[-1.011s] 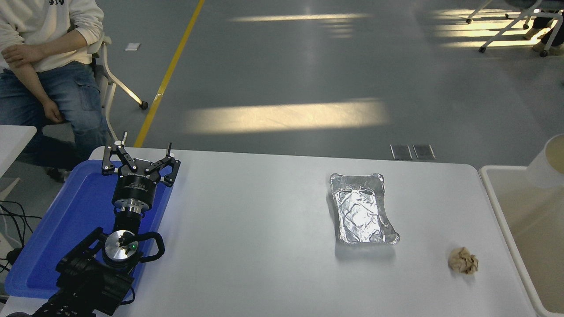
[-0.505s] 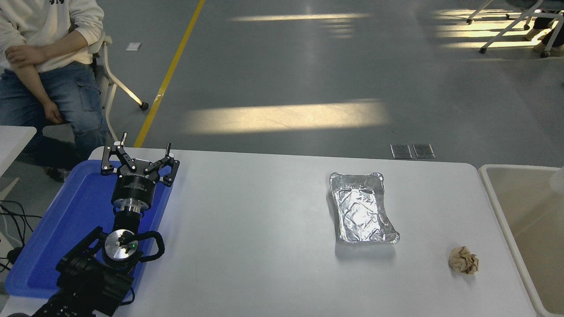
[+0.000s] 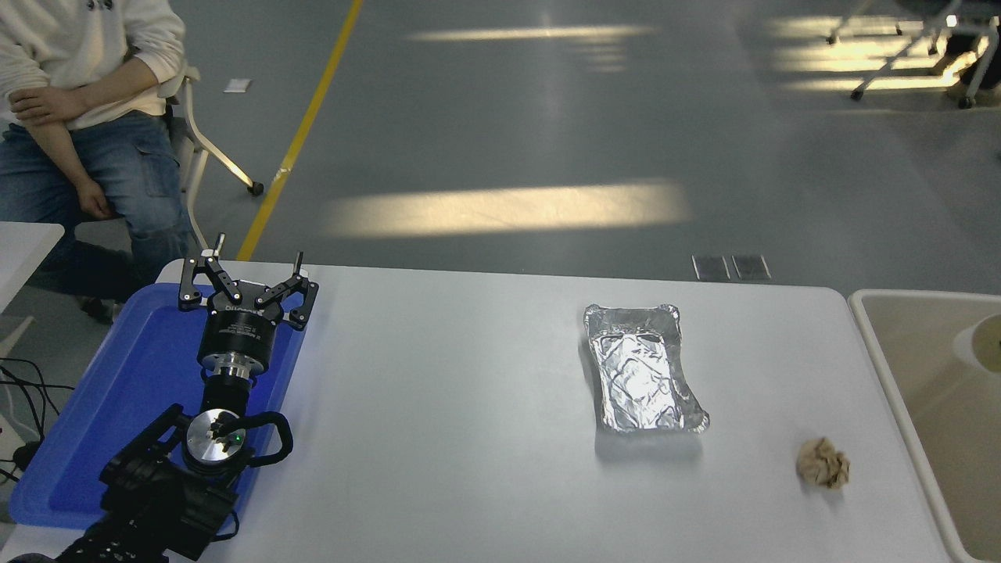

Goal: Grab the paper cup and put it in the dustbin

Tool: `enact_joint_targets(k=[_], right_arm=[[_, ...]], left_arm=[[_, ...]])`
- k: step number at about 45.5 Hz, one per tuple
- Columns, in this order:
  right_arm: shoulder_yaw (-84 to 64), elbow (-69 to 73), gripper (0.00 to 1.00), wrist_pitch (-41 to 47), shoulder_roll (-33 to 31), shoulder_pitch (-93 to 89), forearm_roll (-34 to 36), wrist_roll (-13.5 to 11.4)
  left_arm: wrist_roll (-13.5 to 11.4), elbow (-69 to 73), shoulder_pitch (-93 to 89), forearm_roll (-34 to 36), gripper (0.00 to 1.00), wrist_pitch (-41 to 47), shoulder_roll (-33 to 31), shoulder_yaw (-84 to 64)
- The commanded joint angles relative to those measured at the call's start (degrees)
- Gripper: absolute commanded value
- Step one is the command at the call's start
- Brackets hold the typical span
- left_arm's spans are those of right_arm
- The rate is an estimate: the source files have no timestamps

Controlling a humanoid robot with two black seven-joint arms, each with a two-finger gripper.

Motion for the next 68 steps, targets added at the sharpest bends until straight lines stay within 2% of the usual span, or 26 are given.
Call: enact_joint_targets(k=[1, 18, 26, 28, 29, 30, 31, 32, 56, 61, 68], right_arm=[[1.24, -8.9, 0.0, -0.81, 4.85, -11.52, 10.12, -0.51], [1.51, -11.1, 0.0, -3.18, 5.64, -18.21, 19.35, -0.68], [3.09, -11.1, 0.0, -4.06, 5.73, -18.21, 20.41, -0.68], [3.09, -11.1, 0.1, -4.15, 5.73, -18.21, 20.5, -0.68], [3.09, -11.1, 0.21, -4.15, 5.64, -18.21, 20.5, -0.68], [3.09, -11.1, 0.47, -4.15, 5.64, -18.12, 20.58, -0.68], [3.26, -11.1, 0.81, -4.33, 5.73, -18.03, 20.59, -0.6], [3.7, -11.1, 1.0, -4.33, 5.73, -17.77, 20.76, -0.6], [6.08, -10.57, 1.0, -2.92, 6.17, -10.92, 21.02, 0.37], [5.73, -10.22, 1.0, -0.99, 6.43, -7.58, 20.76, 1.34], [5.38, -10.13, 1.0, 4.19, 8.01, -1.17, 19.88, 1.34]], left_arm=[[0.0, -0.01, 0.0, 0.01, 1.0, 0.0, 0.0, 0.0], [0.0, -0.01, 0.0, 0.01, 1.0, 0.0, 0.0, 0.0], [0.0, -0.01, 0.0, 0.01, 1.0, 0.0, 0.0, 0.0], [0.0, -0.01, 0.0, 0.01, 1.0, 0.0, 0.0, 0.0], [0.0, -0.01, 0.0, 0.01, 1.0, 0.0, 0.0, 0.0], [0.0, -0.01, 0.0, 0.01, 1.0, 0.0, 0.0, 0.0], [0.0, -0.01, 0.0, 0.01, 1.0, 0.0, 0.0, 0.0], [0.0, -0.01, 0.0, 0.01, 1.0, 0.0, 0.0, 0.0], [-0.18, -0.01, 0.0, -0.08, 1.0, 0.0, 0.0, 0.0], [-0.18, -0.01, 0.0, 0.01, 1.0, 0.0, 0.0, 0.0], [-0.18, -0.01, 0.0, -0.08, 1.0, 0.0, 0.0, 0.0]])
